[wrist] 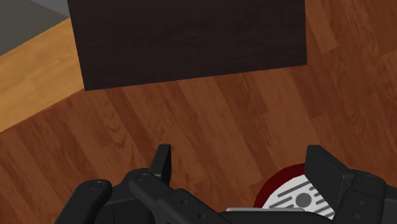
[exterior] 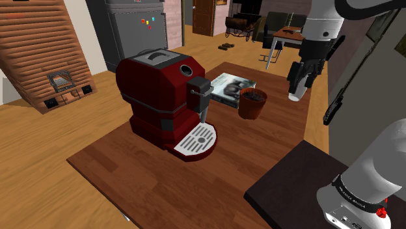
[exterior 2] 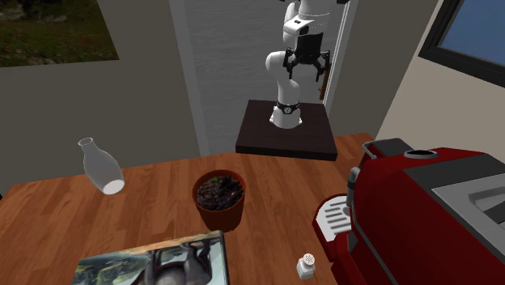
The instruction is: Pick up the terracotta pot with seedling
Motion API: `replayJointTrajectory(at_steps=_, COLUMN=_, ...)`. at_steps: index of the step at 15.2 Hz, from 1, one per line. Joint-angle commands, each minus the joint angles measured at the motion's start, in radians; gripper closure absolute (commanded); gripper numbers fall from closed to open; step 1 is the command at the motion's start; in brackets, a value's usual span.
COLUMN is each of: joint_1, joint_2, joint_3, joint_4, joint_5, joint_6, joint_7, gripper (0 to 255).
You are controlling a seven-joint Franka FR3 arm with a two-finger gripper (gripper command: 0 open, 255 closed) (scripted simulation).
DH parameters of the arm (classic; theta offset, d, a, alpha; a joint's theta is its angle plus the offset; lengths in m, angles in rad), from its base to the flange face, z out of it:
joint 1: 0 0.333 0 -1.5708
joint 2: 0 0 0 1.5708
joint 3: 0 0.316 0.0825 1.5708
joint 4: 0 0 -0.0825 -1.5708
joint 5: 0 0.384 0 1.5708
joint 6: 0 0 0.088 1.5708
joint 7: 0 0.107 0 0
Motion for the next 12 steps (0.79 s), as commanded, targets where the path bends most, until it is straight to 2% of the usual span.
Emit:
replayJointTrajectory(at_steps=1, joint_1=0.0, joint_2=0.0, joint_3=0.0, joint_4=0.0, joint_5=0.0, joint_6=0.0, joint_7=0.0, gripper=0)
replayJointTrajectory(at_steps=12, joint_1=-0.055, joint_2=0.359, joint_3=-0.127, joint_4=0.14, joint_5=-0.082, joint_6=0.229, joint_7=-0.186, gripper=0)
